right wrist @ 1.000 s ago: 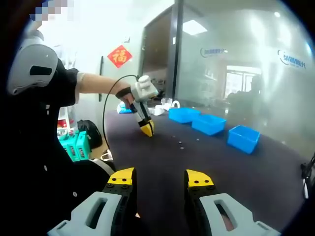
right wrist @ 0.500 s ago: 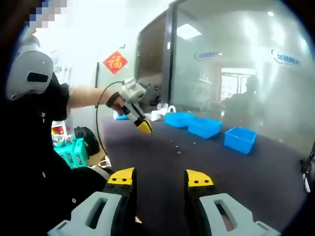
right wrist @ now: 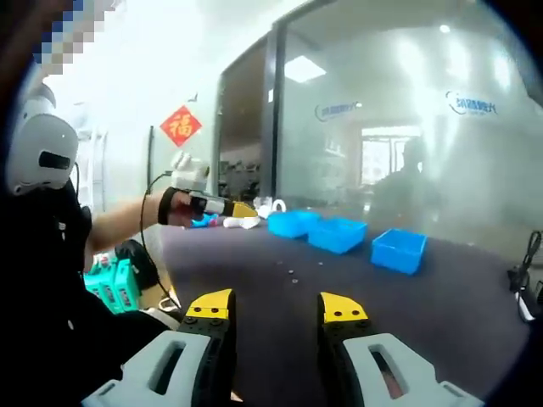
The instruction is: Sort the screws, nuts, and washers into the corresponding bins
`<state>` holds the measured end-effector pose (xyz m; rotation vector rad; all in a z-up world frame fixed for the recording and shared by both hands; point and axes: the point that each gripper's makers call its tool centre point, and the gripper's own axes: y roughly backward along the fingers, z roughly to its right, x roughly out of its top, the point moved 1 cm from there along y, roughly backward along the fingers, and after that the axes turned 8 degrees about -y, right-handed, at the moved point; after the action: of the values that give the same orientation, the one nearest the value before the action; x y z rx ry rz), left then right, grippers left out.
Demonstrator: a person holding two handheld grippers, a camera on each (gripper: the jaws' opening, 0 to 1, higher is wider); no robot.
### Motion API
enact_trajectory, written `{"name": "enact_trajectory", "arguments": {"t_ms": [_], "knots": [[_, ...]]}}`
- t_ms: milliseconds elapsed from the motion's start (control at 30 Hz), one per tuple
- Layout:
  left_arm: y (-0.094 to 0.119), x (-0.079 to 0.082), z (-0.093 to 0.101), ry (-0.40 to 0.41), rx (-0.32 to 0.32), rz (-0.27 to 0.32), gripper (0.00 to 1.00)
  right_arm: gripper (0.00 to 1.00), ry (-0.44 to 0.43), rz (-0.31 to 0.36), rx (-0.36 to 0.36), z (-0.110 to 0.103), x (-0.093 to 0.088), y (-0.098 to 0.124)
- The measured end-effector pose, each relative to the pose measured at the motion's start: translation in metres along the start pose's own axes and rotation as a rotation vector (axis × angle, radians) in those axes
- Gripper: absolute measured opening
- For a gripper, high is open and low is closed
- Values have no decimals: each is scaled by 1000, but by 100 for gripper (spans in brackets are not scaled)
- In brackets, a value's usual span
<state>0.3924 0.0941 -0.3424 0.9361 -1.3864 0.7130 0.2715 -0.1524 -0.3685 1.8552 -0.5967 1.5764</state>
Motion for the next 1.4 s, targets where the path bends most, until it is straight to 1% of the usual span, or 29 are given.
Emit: {"name": "enact_trajectory", "arguments": {"t_ms": [67, 200, 267, 333, 433, 467, 633, 733, 800, 867, 933, 967, 1000, 1033, 1167, 1267, 1400], "knots": [[-2, 0, 1, -12, 23, 6, 3, 33, -2, -2, 1, -1, 0, 0], [-11, 1, -6, -29, 36, 9, 3, 33, -4, -6, 1, -2, 0, -1], [-17, 5, -16, -39, 52, 23, 3, 33, -3, -6, -1, -3, 1, -1], [-23, 10, -34, -67, 103, 33, 3, 33, -6, -2, -3, -3, 1, -1], [-29, 18, -56, -62, 161, 62, 3, 33, -13, 2, -1, -3, 2, -1], [-31, 19, -63, -68, 176, 62, 3, 33, -13, 2, -2, -3, 2, -1], [-48, 26, -91, -59, 191, 64, 3, 33, -20, 2, -5, -3, 3, 1], [-59, 31, -113, -62, 217, 61, 3, 33, -33, 9, 7, -5, 5, 2], [-65, 34, -124, -66, 232, 64, 3, 33, -30, 5, 4, -5, 4, 3], [-73, 38, -137, -63, 254, 55, 3, 33, -28, 1, 0, -4, 3, 3], [-79, 37, -147, -38, 279, 17, 3, 33, -30, 0, -3, -3, 2, 4], [-83, 41, -150, -35, 272, 19, 1, 33, -31, 1, -4, -3, 2, 4], [-86, 45, -155, -13, 290, 36, 1, 33, -33, 3, -4, -4, 2, 5], [-90, 48, -160, -6, 293, 39, 1, 33, -35, 5, -3, -4, 2, 5], [-102, 49, -168, -3, 299, 30, 1, 33, -39, 6, -4, -5, 1, 5], [-112, 42, -175, 13, 314, -2, 1, 33, -35, -2, -1, -6, 0, 4], [-116, 38, -170, 0, 309, -22, 1, 33, -33, 2, 4, -7, 3, 4]]}}
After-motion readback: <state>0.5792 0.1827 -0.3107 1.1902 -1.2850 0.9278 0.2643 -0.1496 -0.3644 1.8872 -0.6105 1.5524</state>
